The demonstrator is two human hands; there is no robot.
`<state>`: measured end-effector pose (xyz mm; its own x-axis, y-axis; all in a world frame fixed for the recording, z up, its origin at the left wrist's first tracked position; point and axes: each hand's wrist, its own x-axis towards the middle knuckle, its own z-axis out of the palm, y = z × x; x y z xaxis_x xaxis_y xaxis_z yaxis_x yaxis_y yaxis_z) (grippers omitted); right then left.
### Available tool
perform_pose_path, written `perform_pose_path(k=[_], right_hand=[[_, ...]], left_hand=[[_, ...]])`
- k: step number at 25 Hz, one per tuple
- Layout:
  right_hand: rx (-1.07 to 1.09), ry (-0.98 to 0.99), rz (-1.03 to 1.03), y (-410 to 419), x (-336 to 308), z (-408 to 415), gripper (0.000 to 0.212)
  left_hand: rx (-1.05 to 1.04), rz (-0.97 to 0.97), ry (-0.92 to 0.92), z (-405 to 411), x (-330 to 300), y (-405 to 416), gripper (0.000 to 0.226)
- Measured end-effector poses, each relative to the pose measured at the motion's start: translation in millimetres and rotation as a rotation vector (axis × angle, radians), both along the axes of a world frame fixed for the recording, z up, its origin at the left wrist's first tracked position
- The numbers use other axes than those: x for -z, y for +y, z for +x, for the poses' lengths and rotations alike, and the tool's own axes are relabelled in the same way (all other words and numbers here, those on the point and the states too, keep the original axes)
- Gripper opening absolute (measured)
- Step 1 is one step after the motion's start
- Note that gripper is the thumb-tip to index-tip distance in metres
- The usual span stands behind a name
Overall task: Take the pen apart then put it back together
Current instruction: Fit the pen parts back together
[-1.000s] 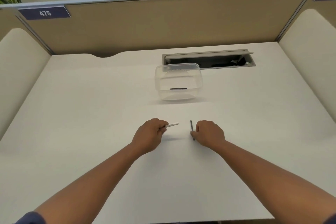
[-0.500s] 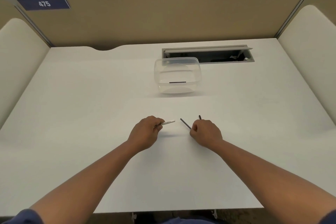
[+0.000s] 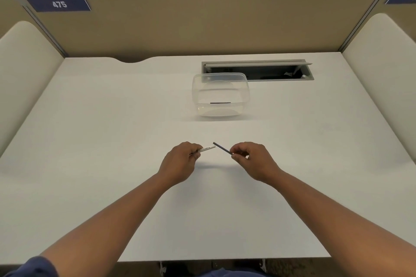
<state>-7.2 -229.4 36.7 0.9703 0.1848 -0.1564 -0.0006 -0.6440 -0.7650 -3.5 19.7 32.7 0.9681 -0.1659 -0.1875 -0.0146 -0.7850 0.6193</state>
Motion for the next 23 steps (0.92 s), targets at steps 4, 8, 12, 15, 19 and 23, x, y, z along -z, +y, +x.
perform_pose_path(k=[4, 8, 12, 15, 19, 23], right_hand=[[0.027, -0.014, -0.019, -0.2, -2.3, 2.5, 0.012], [0.028, -0.010, -0.031, -1.6, -5.6, 4.5, 0.013], [-0.017, -0.026, -0.075, -2.5, -7.7, 9.1, 0.016], [-0.036, -0.078, -0.108, -2.8, -8.4, 12.9, 0.019], [-0.011, -0.138, -0.103, -1.6, -11.2, 19.4, 0.020], [0.105, -0.031, 0.066, 0.8, -17.0, 23.5, 0.015]], left_hand=[[-0.014, -0.014, -0.001, 3.2, -2.4, 1.7, 0.020], [-0.012, -0.006, 0.002, 5.1, -2.8, 2.5, 0.020], [0.018, 0.015, -0.028, 6.3, -3.6, 3.6, 0.022], [0.077, 0.078, -0.098, 8.4, -4.9, 4.8, 0.023], [0.113, 0.109, -0.124, 11.8, -4.7, 3.5, 0.024], [0.100, 0.032, -0.078, 12.7, -3.2, -1.0, 0.023]])
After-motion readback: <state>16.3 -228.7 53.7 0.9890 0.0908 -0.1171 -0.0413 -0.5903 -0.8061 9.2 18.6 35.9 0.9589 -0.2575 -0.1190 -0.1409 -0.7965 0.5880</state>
